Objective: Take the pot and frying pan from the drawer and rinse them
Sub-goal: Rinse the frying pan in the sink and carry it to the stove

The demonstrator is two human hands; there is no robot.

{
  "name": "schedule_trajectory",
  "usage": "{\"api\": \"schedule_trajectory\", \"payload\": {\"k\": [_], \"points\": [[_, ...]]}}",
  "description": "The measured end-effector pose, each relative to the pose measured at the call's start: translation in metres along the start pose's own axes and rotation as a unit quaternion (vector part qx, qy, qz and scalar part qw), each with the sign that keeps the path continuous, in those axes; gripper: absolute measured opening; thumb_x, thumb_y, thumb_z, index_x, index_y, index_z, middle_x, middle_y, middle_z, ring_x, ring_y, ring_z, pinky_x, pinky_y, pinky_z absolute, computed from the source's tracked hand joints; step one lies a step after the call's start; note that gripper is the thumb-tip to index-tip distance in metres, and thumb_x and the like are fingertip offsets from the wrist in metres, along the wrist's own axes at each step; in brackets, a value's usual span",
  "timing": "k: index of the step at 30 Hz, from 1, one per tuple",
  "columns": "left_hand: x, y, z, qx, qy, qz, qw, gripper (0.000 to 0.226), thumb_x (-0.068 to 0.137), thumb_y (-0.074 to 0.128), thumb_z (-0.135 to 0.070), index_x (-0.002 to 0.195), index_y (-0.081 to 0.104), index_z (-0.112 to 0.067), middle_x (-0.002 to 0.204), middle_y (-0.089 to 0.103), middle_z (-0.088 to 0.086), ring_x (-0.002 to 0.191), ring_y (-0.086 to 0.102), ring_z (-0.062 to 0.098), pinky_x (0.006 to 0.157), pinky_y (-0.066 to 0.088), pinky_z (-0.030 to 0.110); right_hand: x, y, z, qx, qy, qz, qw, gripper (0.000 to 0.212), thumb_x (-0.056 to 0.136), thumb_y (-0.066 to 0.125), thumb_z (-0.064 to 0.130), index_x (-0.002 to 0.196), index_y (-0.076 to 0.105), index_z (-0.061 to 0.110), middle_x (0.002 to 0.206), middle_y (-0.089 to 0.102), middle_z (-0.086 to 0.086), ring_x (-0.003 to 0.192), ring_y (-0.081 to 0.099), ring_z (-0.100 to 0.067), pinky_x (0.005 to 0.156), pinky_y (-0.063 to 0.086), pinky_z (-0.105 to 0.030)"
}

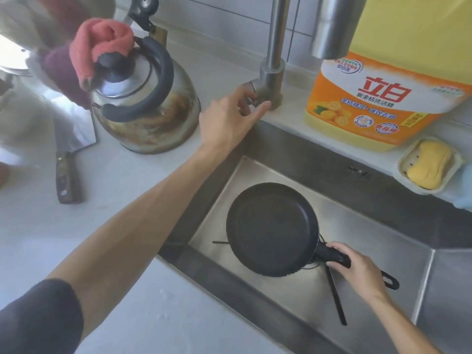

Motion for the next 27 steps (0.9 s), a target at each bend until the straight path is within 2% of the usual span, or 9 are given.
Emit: {"api": "schedule_trajectory", "payload": {"k": [3,10,14,16,17,19,22,24,27], "points": [[0.014,0.001,-0.002,0.003,0.010,-0.014,1.000,0.028,0.078,0.058,-0.053,0.086,0.063,-0.027,0.073,0.061,-0.015,0.072,0.059,0.005,0.057,0.037,0.024,0.002,0.001,0.002,0.004,0.000,0.010,1.000,0.048,0.071,0.080,0.024,0.099,0.050,0.050,0.080,0.069,0.015,0.074,0.063,-0.015,0.061,0.042,-0.018],[0.007,-0.001,0.026,-0.061,-0.034,-0.029,0.997,0.014,0.081,0.054,-0.040,0.088,0.064,-0.034,0.075,0.062,-0.017,0.073,0.059,0.001,0.072,0.049,0.027,0.004,0.001,0.001,0.017,0.001,0.014,1.000,0.054,0.071,0.080,0.024,0.095,0.044,0.056,0.082,0.069,0.011,0.078,0.064,-0.019,0.067,0.046,-0.030],[-0.011,0.006,0.029,-0.145,-0.035,-0.028,0.988,0.026,0.085,0.059,-0.043,0.107,0.053,-0.030,0.088,0.062,-0.016,0.078,0.061,-0.003,0.071,0.050,0.021,0.003,0.000,0.002,0.018,0.005,0.016,1.000,0.052,0.071,0.080,0.024,0.103,0.047,0.049,0.083,0.069,0.014,0.082,0.066,-0.018,0.067,0.045,-0.028],[-0.038,0.017,0.040,-0.158,-0.055,-0.006,0.986,0.035,0.083,0.061,-0.045,0.105,0.042,-0.026,0.098,0.059,-0.012,0.087,0.062,0.003,0.074,0.048,0.024,0.002,0.000,0.003,0.018,0.005,0.022,1.000,0.050,0.071,0.079,0.024,0.101,0.048,0.049,0.083,0.068,0.019,0.084,0.066,-0.018,0.067,0.045,-0.027],[-0.053,0.029,0.049,-0.129,-0.065,0.033,0.989,0.034,0.083,0.061,-0.045,0.102,0.041,-0.026,0.103,0.057,-0.010,0.092,0.061,0.008,0.078,0.048,0.030,0.003,0.000,0.002,0.019,0.008,0.028,0.999,0.048,0.071,0.079,0.025,0.100,0.049,0.049,0.081,0.065,0.025,0.086,0.066,-0.017,0.067,0.044,-0.024],[-0.087,0.067,0.075,-0.015,-0.083,0.193,0.978,0.028,0.084,0.058,-0.043,0.103,0.045,-0.028,0.116,0.054,-0.003,0.100,0.058,0.017,0.089,0.047,0.040,0.004,-0.001,0.001,0.020,0.015,0.044,0.999,0.040,0.072,0.078,0.027,0.096,0.054,0.048,0.084,0.058,0.035,0.092,0.065,-0.013,0.069,0.041,-0.024],[-0.137,0.120,0.116,0.106,-0.112,0.457,0.876,0.047,0.088,0.055,-0.038,0.133,0.040,-0.031,0.139,0.043,0.009,0.123,0.048,0.026,0.105,0.038,0.040,0.005,-0.004,0.002,0.015,0.014,0.045,0.999,0.037,0.072,0.078,0.030,0.102,0.060,0.042,0.096,0.065,0.024,0.099,0.064,-0.010,0.073,0.037,-0.023],[-0.146,0.133,0.133,0.133,-0.139,0.517,0.834,0.052,0.092,0.052,-0.030,0.141,0.035,-0.028,0.145,0.041,0.007,0.131,0.041,0.024,0.105,0.034,0.031,0.004,-0.006,0.004,0.017,0.013,0.041,0.999,0.035,0.072,0.077,0.031,0.099,0.060,0.045,0.095,0.065,0.024,0.099,0.063,-0.008,0.071,0.036,-0.020],[-0.147,0.133,0.145,0.124,-0.152,0.540,0.818,0.045,0.091,0.048,-0.016,0.136,0.045,-0.024,0.141,0.048,0.006,0.128,0.044,0.022,0.101,0.033,0.024,0.000,-0.003,0.006,0.025,0.007,0.044,0.999,0.038,0.073,0.077,0.032,0.087,0.055,0.059,0.088,0.061,0.029,0.090,0.060,-0.004,0.071,0.036,-0.012]]}}
Point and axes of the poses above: each hand's wrist, its own x-axis towards the middle knuckle, its own y-axis out of the palm, z = x × y, the point moved 8 cm from there along x, towards the middle knuckle
